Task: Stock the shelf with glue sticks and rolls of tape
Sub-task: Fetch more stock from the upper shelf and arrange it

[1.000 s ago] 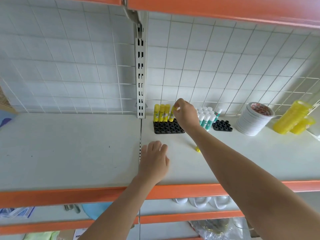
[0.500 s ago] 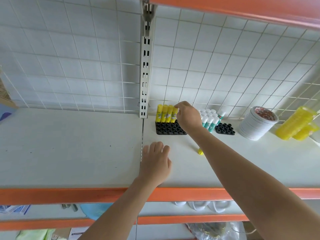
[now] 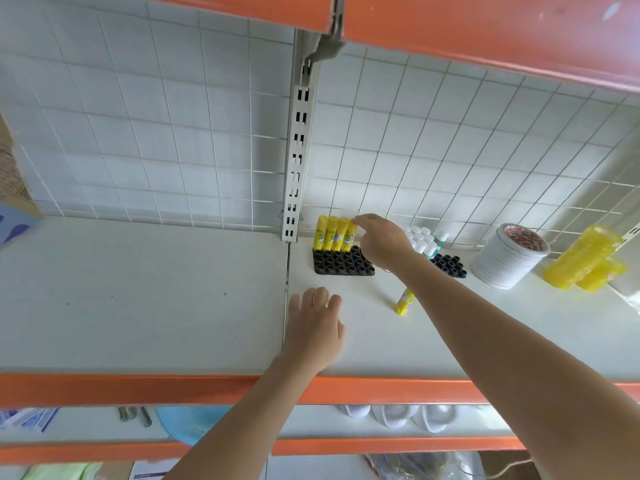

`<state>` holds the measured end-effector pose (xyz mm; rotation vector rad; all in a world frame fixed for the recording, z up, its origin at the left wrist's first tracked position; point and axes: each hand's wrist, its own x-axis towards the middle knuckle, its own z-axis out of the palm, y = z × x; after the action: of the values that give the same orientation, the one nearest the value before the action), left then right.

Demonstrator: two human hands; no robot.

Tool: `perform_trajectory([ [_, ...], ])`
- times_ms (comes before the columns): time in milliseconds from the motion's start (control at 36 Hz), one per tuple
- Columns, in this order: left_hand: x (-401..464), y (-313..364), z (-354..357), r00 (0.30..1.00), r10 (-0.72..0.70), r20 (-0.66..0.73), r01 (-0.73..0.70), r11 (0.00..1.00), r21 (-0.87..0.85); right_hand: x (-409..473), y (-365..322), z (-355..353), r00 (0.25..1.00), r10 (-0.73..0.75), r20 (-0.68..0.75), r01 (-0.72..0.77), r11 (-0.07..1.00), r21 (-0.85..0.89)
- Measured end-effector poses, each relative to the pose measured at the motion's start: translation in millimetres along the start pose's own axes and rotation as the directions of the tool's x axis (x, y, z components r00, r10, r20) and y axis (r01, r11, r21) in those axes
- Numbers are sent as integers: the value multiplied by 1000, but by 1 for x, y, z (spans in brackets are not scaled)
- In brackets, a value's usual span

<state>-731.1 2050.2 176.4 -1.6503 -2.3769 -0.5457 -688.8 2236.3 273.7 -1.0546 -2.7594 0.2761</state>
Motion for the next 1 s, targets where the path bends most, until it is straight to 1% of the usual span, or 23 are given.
perform_trajectory([
  [83, -1, 1, -4, 999, -12, 41, 11, 1000, 14, -10, -1, -5, 1000, -25, 8, 25, 1000, 11],
  [111, -2, 1, -4, 998, -18, 58, 17, 1000, 19, -14, 0, -7, 1000, -18, -21, 19, 999, 45],
  [222, -2, 3, -6, 993, -31, 116, 31, 1000, 0, -41, 7, -12, 973, 2, -233, 43, 981, 189],
  [306, -1, 3, -9, 983, -22, 181, 21, 1000, 7, -68, 21, -14, 943, 48, -328, 18, 981, 195],
  [361, 0, 3, -10, 989, -16, 150, 14, 1000, 16, -87, 34, -12, 932, 75, -355, -10, 983, 182],
  [417, 0, 5, -10, 993, -26, 119, 25, 1000, 13, -102, 45, -5, 928, 102, -360, -31, 980, 198],
  [444, 1, 5, -7, 997, -20, 74, 19, 1000, 15, -109, 49, -2, 926, 119, -359, -42, 976, 216],
  [500, 0, 4, -5, 1000, 5, 30, -6, 1000, 27, -118, 53, 3, 917, 149, -370, -52, 964, 259],
  [611, 1, 5, -3, 1000, 24, -13, -23, 999, 48, -124, 51, 5, 908, 186, -374, -77, 954, 288],
  [694, 0, 4, 0, 1000, 23, -18, -22, 999, 39, -121, 50, 6, 912, 201, -358, -88, 947, 308],
  [1000, 0, 3, 2, 998, 29, -64, -28, 1000, 12, -119, 48, 23, 949, 150, -276, -49, 938, 343],
])
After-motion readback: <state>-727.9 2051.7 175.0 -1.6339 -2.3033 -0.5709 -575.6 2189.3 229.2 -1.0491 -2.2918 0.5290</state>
